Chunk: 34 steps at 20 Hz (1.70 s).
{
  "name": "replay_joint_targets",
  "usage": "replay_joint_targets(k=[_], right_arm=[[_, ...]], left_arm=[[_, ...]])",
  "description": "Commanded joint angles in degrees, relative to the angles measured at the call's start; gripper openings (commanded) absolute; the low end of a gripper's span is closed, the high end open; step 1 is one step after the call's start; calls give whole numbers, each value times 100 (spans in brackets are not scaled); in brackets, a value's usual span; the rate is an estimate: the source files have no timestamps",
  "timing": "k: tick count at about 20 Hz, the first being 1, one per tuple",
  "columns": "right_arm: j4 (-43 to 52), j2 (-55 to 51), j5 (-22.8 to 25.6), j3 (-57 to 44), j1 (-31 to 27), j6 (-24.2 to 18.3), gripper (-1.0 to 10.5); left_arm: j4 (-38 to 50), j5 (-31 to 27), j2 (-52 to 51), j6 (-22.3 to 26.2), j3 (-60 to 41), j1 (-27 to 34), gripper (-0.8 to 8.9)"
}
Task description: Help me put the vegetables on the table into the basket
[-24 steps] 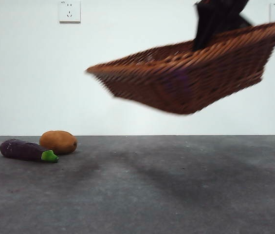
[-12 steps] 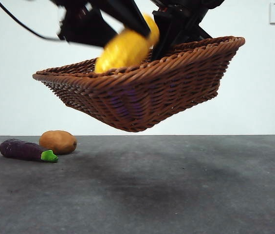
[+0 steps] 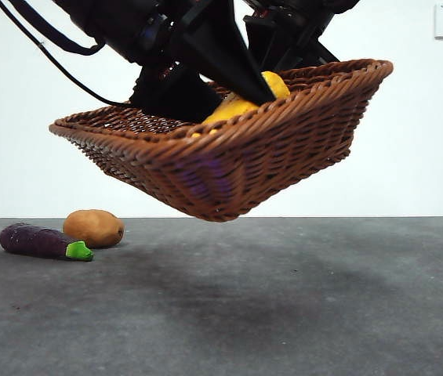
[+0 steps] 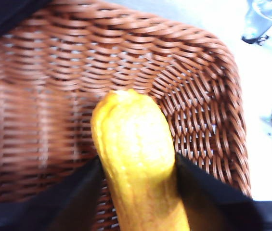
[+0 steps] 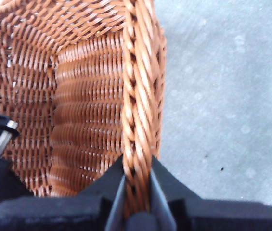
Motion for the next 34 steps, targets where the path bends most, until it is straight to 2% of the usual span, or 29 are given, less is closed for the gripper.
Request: replay_joint_targets(k=[1, 5, 7, 9, 11, 13, 16, 17, 20, 22, 24, 26, 28, 31, 34], right_arm=[[76, 9, -72, 20, 0, 96, -11], [79, 9, -63, 20, 0, 50, -11], [81, 9, 157, 20, -15, 46, -11], [81, 7, 260, 22, -199, 33, -11], [76, 7, 72, 22, -479, 35, -11], [24, 2, 61, 22, -782, 31, -11], [-20, -39, -42, 24, -1270, 9, -11], [-2, -79, -155, 24, -1394, 0, -11], [37, -328, -247, 24, -1687, -118, -11], [31, -498, -240, 24, -1788, -201, -11], [7, -680, -245, 24, -1853, -264, -11], [-9, -820, -262, 24, -1886, -321, -11], [-9, -857, -289, 24, -1886, -363, -11], [-4, -857, -291, 24, -1886, -424, -11], [-2, -857, -289, 24, -1886, -463, -11]], left_arm=[[24, 83, 48, 44, -26, -22, 534], [-15, 83, 7, 28, -20, -22, 535], [-46, 57, -155, 11, -20, -15, 535], [-50, 46, -448, -122, -17, 81, 534], [-57, -81, -822, -422, -17, 269, 535], [-105, -391, -1244, -822, -17, 540, 535], [-326, -1257, -1690, -1589, 24, 1060, 534], [-522, -1532, -1694, -1659, 129, 1244, 534], [-1158, -2031, -1202, -1650, 844, 1834, 535], [-1499, -2037, -584, -1491, 1480, 2203, 535], [-2085, -2004, 168, -1088, 2227, 2479, 535], [-2702, -2041, 922, -1084, 3049, 2765, 535], [-3130, -2046, 1534, -1318, 3790, 2957, 534], [-3939, -2041, 2326, -2135, 4680, 3132, 534], [-4052, -2044, 2802, -2846, 4804, 3139, 534]])
